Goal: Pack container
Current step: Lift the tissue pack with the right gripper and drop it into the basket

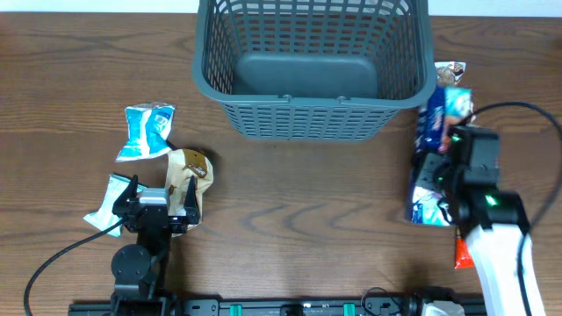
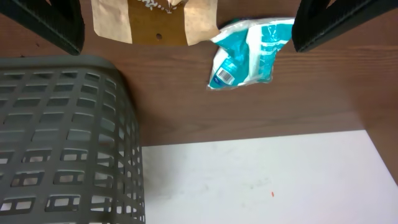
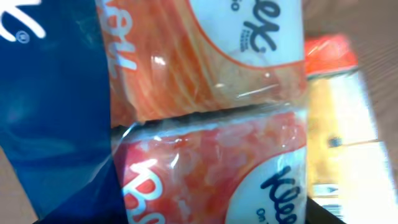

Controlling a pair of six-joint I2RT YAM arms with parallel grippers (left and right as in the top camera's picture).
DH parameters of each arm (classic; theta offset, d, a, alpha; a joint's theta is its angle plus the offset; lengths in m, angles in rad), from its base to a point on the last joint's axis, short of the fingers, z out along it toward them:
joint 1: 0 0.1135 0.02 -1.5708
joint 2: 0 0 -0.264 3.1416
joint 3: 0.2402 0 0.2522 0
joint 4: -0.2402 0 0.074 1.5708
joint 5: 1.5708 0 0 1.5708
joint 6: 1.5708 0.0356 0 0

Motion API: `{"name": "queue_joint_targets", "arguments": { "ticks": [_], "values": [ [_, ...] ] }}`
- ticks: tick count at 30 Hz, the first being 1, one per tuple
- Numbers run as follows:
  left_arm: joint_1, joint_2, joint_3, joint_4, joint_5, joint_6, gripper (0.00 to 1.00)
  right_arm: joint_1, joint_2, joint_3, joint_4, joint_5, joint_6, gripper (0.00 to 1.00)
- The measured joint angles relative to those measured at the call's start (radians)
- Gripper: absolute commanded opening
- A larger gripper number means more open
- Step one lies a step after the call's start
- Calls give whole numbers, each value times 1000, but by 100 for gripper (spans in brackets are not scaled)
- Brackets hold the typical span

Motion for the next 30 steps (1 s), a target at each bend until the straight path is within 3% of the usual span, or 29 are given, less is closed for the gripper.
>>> {"name": "queue_joint_targets", "arguments": {
  "ticks": [7,16,22,30],
  "values": [
    [0,0,0,0,0,0,99,0,-183,6,-16,97,34,1],
    [0,0,0,0,0,0,99,0,-167,81,5,68,-75,1],
    [0,0,0,0,0,0,99,0,-10,499,-119,0,-219,0],
    [0,0,1,0,0,0,99,3,403,1168,-438,-182,-408,1]
  ]
}}
